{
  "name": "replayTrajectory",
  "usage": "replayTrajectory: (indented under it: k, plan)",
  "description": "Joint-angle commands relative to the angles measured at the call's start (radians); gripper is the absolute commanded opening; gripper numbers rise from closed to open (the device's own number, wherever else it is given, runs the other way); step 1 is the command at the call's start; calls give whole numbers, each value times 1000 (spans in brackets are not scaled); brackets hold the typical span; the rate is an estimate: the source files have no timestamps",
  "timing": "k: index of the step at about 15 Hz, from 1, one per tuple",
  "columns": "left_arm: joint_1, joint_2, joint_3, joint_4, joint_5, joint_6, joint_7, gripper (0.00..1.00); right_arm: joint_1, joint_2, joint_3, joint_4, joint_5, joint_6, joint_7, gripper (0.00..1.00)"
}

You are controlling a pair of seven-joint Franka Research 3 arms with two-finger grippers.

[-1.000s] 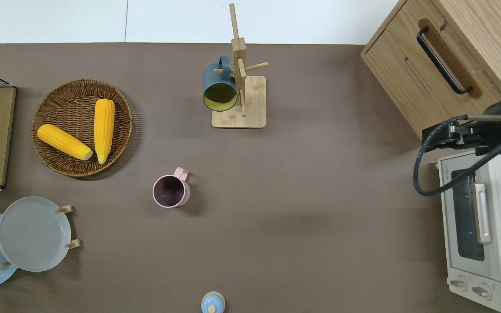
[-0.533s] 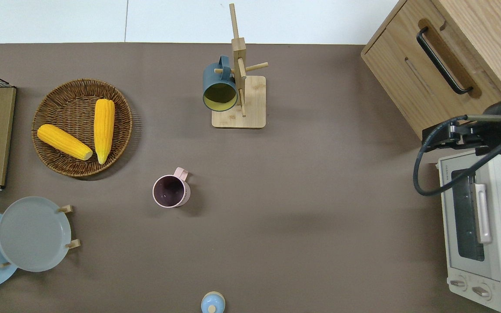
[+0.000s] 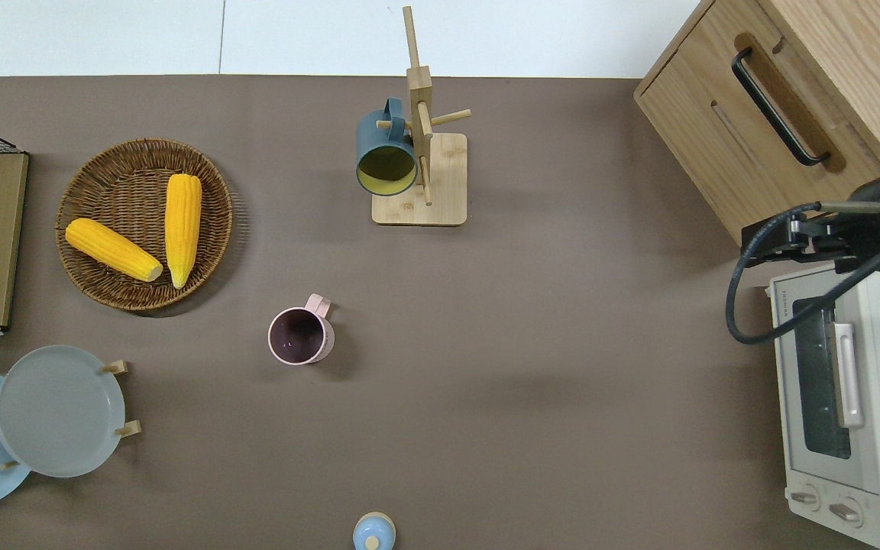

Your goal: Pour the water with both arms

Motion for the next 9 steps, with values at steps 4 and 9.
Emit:
replayTrajectory:
  k: [4, 9]
  plan:
    - [-184, -16, 5, -36, 24, -20, -91, 995, -22, -13, 14, -9, 4, 4, -15, 992]
    - [-194, -13, -27, -37, 12, -27, -97, 998, -22, -13, 14, -9, 4, 4, -15, 992]
